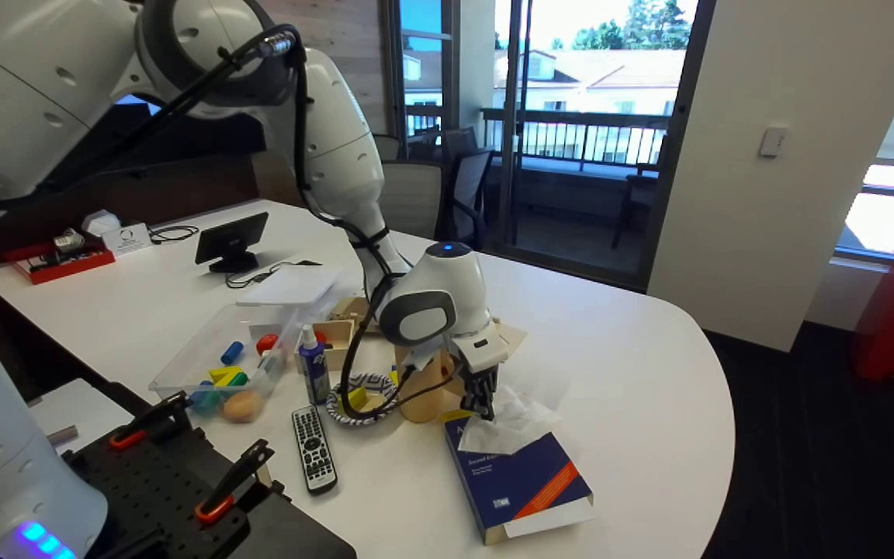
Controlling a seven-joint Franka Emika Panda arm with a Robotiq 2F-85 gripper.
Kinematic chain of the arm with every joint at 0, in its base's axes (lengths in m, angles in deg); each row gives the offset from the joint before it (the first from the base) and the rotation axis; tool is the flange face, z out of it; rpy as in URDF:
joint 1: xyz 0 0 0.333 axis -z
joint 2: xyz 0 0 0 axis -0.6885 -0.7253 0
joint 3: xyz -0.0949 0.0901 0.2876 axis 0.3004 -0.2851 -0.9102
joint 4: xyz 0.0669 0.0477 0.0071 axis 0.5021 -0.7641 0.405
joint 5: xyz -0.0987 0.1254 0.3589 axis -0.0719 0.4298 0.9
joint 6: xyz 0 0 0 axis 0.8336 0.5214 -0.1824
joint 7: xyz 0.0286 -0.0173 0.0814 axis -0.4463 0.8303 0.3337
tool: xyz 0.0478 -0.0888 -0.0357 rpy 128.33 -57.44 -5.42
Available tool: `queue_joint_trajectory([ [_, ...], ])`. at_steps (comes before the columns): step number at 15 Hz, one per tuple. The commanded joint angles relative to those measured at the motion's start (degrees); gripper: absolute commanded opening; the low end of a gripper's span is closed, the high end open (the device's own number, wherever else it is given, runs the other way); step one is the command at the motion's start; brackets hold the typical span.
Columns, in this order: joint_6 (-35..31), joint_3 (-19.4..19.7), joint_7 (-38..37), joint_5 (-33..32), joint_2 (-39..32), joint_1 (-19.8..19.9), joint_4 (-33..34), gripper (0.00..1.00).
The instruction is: Use the paper towel to clean the book
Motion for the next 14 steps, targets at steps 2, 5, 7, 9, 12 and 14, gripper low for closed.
queue_joint_trajectory([
  [2, 2.16, -2.41, 3.32, 2.24, 2.15, 4.04, -1.81, 0.00],
  [5, 3.50, -2.69, 4.39, 3.17, 3.63, 5.75, -3.10, 0.00],
  [7, 3.97, -0.94, 4.02, 3.77, 3.74, 4.89, -3.07, 0.00],
  [9, 4.96, 1.51, 2.92, 3.47, 3.86, 3.49, -2.91, 0.00],
  [12, 6.85, 5.54, 1.45, 2.87, 4.21, 1.48, -3.50, 0.00],
  [14, 8.17, 8.23, 0.61, 2.50, 4.31, 0.28, -4.03, 0.00],
])
